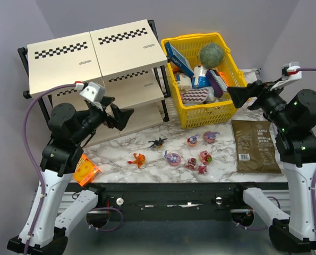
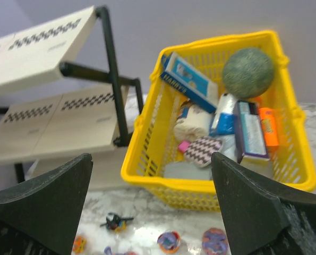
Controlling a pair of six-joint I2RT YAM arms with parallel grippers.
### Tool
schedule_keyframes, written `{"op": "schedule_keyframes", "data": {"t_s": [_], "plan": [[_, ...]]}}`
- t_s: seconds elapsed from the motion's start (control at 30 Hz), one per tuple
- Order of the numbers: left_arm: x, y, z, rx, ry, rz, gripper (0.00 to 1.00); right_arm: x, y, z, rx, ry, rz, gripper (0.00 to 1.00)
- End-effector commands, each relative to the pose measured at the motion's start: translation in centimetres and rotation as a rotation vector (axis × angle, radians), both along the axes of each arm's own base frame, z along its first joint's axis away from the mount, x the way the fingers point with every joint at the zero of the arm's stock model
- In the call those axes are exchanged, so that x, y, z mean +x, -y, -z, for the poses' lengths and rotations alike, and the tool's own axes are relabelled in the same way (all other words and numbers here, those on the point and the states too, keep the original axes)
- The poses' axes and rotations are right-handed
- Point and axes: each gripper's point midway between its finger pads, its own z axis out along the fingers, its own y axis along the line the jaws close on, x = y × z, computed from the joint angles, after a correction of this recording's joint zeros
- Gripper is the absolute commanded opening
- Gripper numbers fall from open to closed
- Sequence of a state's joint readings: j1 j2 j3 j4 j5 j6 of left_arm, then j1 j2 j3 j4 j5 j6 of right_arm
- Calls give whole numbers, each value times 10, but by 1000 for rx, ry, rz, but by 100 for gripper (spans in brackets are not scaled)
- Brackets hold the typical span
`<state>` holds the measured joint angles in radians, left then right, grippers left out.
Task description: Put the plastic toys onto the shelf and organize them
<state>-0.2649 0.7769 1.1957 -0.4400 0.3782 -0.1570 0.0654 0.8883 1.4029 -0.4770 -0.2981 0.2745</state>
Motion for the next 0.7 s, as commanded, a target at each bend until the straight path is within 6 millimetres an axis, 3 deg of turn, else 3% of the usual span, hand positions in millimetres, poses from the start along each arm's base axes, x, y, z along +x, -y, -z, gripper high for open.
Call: {"op": "schedule_keyframes", "data": {"t_s": [0.0, 0.03, 0.07, 0.17, 0.2, 0.23, 0.3, 0.4, 0.47, 0.5, 0.67], "plan": [[-6, 25, 24, -16, -51, 75, 99, -20, -37, 42, 1, -95, -242, 100], [-6, 26, 29, -15, -62, 69, 99, -19, -41, 62, 9, -142, -257, 100], [-6, 29, 37, -19, -74, 70, 99, -24, -42, 68, 12, -153, -263, 100], [-14, 34, 35, -106, -76, 76, 99, -31, -59, 103, 0, -233, -291, 100], [-14, 35, 46, -116, -105, 74, 99, -41, -78, 112, -27, -247, -355, 100], [-14, 36, 52, -126, -128, 72, 99, -39, -80, 121, -50, -262, -323, 100], [-11, 37, 71, -150, -202, 44, 99, -52, -107, 142, -89, -309, -405, 100], [0, 27, 89, -211, -268, -75, 99, -55, -130, 168, -143, -354, -436, 100], [1, 22, 90, -233, -271, -111, 99, -53, -143, 182, -170, -369, -441, 100], [2, 17, 90, -247, -269, -146, 99, -63, -157, 190, -195, -376, -487, 100], [-1, 1, 89, -247, -252, -215, 99, -76, -207, 220, -315, -393, -578, 97]]}}
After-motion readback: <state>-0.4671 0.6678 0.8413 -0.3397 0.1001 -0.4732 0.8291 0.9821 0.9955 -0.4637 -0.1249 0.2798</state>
